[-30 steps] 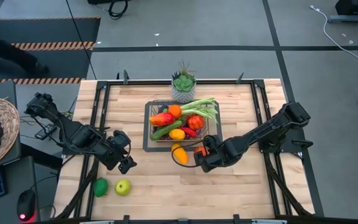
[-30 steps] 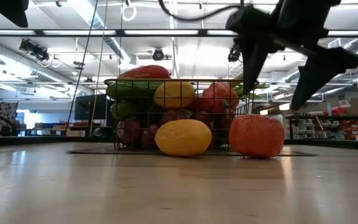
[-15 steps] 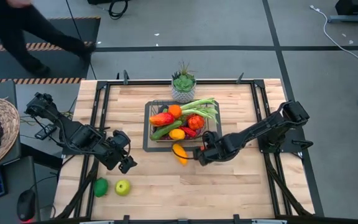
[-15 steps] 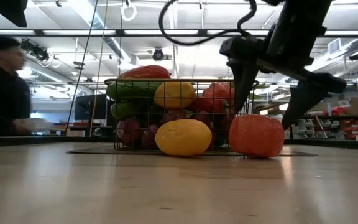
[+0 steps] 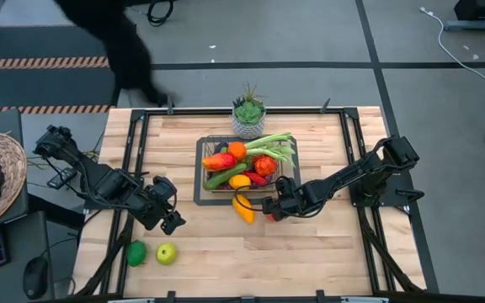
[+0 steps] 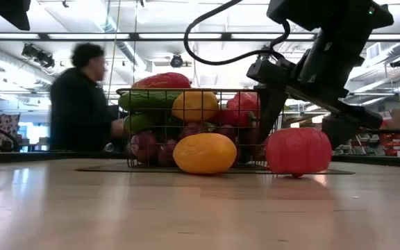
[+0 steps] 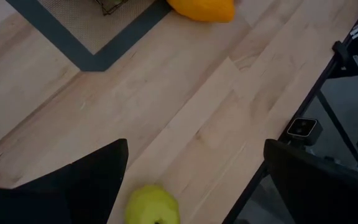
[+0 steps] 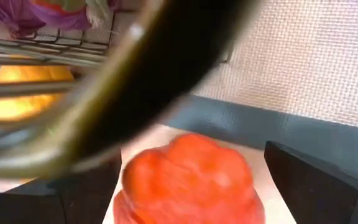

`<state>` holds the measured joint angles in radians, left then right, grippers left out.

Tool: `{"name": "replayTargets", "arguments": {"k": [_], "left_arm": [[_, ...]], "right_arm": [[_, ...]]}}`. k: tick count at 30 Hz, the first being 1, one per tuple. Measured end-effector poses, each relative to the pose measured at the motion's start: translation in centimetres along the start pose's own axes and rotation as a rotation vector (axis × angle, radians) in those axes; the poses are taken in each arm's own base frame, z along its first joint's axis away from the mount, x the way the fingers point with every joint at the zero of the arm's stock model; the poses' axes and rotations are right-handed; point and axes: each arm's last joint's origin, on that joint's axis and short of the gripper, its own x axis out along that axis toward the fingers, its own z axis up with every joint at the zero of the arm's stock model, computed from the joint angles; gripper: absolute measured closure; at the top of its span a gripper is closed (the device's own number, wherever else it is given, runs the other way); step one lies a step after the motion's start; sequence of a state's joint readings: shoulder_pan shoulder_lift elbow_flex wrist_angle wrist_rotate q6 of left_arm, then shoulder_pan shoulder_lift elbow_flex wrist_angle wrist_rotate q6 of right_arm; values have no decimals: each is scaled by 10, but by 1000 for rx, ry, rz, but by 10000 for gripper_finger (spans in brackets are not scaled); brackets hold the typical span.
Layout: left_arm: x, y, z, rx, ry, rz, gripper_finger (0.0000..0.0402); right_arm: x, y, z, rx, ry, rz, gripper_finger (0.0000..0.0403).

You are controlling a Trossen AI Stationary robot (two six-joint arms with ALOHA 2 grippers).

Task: Build produce basket
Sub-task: Put the pumpkin into the wire basket

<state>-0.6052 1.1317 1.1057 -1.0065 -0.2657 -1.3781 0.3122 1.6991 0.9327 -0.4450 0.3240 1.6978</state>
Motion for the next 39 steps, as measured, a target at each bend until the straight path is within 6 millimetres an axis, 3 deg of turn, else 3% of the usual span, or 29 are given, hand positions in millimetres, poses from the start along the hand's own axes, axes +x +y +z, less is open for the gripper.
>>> {"name": "replayTargets", "arguments": {"k": [6, 14, 27, 32, 39], "left_arm": [[0, 0, 1, -4, -2, 2, 19], [2, 2, 7, -29, -17, 13, 19], [2, 3, 9, -15, -21, 25, 19], [2, 3, 9, -15, -21, 25, 19], [2, 3, 9, -16, -20, 24, 19]], "right_arm": [[-1, -1, -1, -7, 49, -5, 17], [-6, 6, -16, -58, 195, 9, 68], [-13, 4, -26, -101, 288, 12, 136], [-30, 5, -26, -114, 309, 55, 137], [-74, -1, -18, -95, 332, 111, 138]]}}
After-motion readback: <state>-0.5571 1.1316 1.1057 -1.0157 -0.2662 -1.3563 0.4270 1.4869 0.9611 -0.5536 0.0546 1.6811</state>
